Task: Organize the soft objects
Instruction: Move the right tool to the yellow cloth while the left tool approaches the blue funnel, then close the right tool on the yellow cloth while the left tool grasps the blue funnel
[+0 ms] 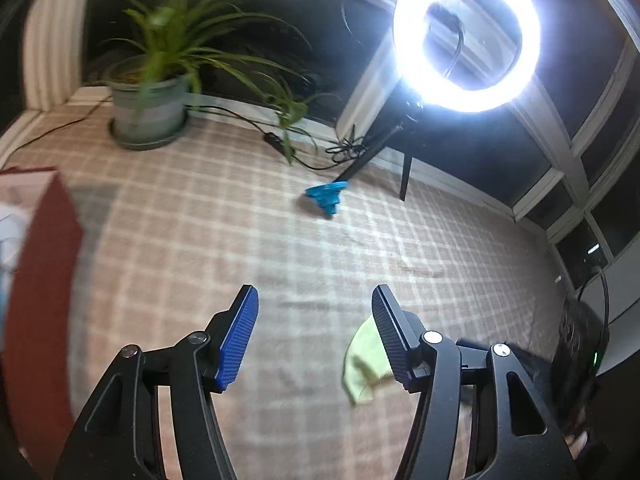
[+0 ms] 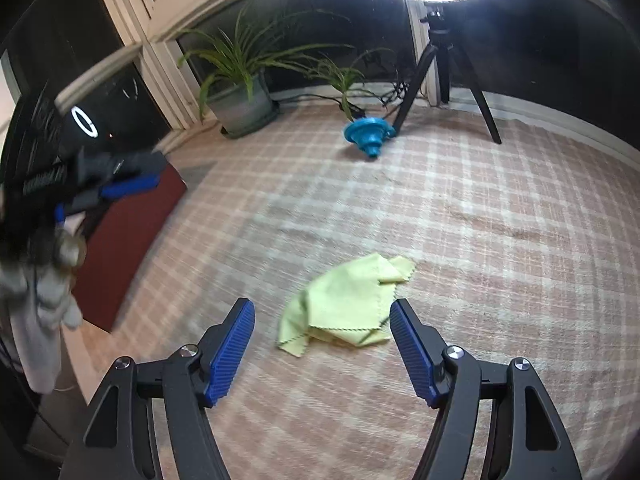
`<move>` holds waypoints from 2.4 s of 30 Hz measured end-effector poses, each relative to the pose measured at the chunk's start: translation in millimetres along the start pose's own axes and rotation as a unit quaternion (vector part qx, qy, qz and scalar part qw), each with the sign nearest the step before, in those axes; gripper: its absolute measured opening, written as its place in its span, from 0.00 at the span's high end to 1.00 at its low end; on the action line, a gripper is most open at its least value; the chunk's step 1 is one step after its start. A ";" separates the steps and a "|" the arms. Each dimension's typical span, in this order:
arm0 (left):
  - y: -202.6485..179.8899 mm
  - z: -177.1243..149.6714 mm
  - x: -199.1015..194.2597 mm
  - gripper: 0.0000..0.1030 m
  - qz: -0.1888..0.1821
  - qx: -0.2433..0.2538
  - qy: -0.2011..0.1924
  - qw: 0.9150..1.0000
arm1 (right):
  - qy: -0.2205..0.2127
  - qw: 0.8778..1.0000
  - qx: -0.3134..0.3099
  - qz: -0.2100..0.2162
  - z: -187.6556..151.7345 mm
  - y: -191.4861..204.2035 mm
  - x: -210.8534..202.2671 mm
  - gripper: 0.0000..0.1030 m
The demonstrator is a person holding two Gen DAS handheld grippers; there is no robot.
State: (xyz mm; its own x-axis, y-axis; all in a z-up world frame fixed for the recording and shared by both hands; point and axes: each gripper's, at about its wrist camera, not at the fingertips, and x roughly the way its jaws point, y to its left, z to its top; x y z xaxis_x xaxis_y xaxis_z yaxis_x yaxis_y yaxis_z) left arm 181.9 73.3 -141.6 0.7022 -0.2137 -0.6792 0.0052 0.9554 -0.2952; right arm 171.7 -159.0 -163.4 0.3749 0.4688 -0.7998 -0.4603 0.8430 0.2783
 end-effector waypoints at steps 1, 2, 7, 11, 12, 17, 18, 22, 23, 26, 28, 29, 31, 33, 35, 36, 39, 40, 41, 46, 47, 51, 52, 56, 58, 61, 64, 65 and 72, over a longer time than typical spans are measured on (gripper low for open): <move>-4.9 5.4 9.5 0.43 0.001 0.004 0.004 1.000 | 0.003 1.000 0.004 -0.001 -1.0 -1.6 5.0 0.34; -9.6 12.0 20.9 0.43 0.002 0.008 0.005 1.000 | 0.007 1.000 0.010 0.002 -2.2 -4.0 10.9 0.34; -18.3 34.7 68.4 0.43 0.011 0.009 0.031 0.999 | 0.018 1.000 0.016 -0.002 -4.5 -7.5 38.6 0.34; -19.6 42.2 112.6 0.43 0.021 0.012 0.046 0.999 | 0.030 0.999 -0.001 -0.021 -2.8 -6.8 56.5 0.34; -20.7 43.9 122.4 0.43 0.022 0.013 0.049 0.998 | 0.031 0.999 -0.003 -0.022 -3.0 -7.1 59.1 0.34; -21.8 51.1 165.6 0.43 0.032 0.013 0.052 0.998 | 0.031 0.999 -0.008 -0.024 -1.3 -10.9 68.6 0.34; -22.2 52.8 173.6 0.43 0.034 0.012 0.050 0.998 | 0.030 0.999 -0.005 -0.022 -1.1 -11.9 70.4 0.34; -20.7 58.6 197.9 0.43 0.038 0.006 0.050 0.998 | 0.032 0.999 -0.001 -0.017 -0.9 -12.2 77.2 0.32; -19.7 60.4 201.8 0.43 0.040 0.004 0.050 0.998 | 0.029 0.999 -0.005 -0.016 -0.7 -10.9 77.5 0.30; -18.7 66.8 215.1 0.43 0.050 0.003 0.039 0.998 | 0.031 0.999 -0.015 -0.010 0.6 -7.8 80.6 0.27; -17.3 69.7 224.0 0.43 0.050 -0.001 0.040 0.998 | 0.032 0.999 -0.023 -0.009 0.7 -4.8 81.7 0.27; -17.4 70.7 228.8 0.43 0.050 0.001 0.042 0.998 | 0.032 0.999 -0.030 -0.012 0.1 -2.9 82.2 0.27; -18.0 71.4 236.6 0.42 0.054 0.008 0.040 0.998 | 0.031 0.999 -0.039 -0.017 -0.7 -0.9 83.2 0.26; -19.7 73.5 239.8 0.37 0.056 0.015 0.031 0.998 | 0.030 0.998 -0.049 -0.022 -1.9 1.7 83.5 0.26; -19.8 75.8 242.4 0.37 0.056 0.014 0.025 0.998 | 0.031 0.997 -0.066 -0.030 -3.1 5.9 84.4 0.26; -19.6 76.8 243.7 0.37 0.055 0.013 0.020 0.998 | 0.032 0.996 -0.074 -0.033 -3.4 7.9 85.1 0.26; -19.9 78.0 247.2 0.37 0.057 0.019 0.012 0.998 | 0.028 0.995 -0.087 -0.039 -3.7 9.9 86.7 0.26; -20.7 78.4 248.8 0.37 0.057 0.023 0.012 0.998 | 0.026 0.995 -0.087 -0.039 -3.3 9.4 86.9 0.26; -20.6 78.9 249.1 0.37 0.054 0.025 0.012 0.998 | 0.023 0.995 -0.086 -0.039 -3.3 8.6 86.4 0.27; -18.8 81.9 251.4 0.39 0.051 0.026 0.010 0.998 | 0.014 0.995 -0.084 -0.049 -6.0 3.4 78.0 0.54; -19.2 82.2 252.0 0.39 0.054 0.027 0.009 0.998 | 0.014 0.996 -0.079 -0.048 -5.2 0.5 77.1 0.61; -19.6 80.2 251.2 0.41 0.061 0.031 -0.008 0.998 | 0.016 0.997 -0.058 -0.044 -0.7 -13.0 77.2 0.82; -19.5 79.9 251.2 0.41 0.061 0.030 -0.011 0.998 | 0.016 0.997 -0.054 -0.043 -0.5 -14.4 77.0 0.84; -19.0 78.3 248.5 0.44 0.060 0.031 -0.018 0.998 | 0.015 0.998 -0.054 -0.043 -3.2 -13.0 75.4 0.91; -19.2 77.4 247.3 0.45 0.061 0.032 -0.020 0.997 | 0.016 0.998 -0.054 -0.042 -2.9 -11.9 74.2 0.96; -18.7 76.9 246.2 0.46 0.059 0.033 -0.028 0.997 | 0.009 0.997 -0.055 -0.044 -3.5 -9.9 67.4 0.96; -17.6 76.2 244.3 0.47 0.057 0.032 -0.033 0.997 | 0.000 0.998 -0.049 -0.047 -2.6 -10.8 59.7 0.97; -16.8 75.8 243.1 0.48 0.057 0.032 -0.035 0.997 | -0.001 0.998 -0.047 -0.048 -2.0 -11.9 58.5 0.97; -8.8 71.3 230.0 0.49 0.059 0.031 -0.061 0.996 | -0.026 0.997 -0.039 -0.054 6.6 -18.0 43.4 0.97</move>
State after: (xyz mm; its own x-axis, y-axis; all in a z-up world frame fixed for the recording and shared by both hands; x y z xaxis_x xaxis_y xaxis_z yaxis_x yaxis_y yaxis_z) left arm 394.1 30.2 -247.3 0.7821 -0.0771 -0.6184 -0.0411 0.9838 -0.1746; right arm 201.6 -152.1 -199.6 0.4651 0.3918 -0.7939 -0.4758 0.8668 0.1491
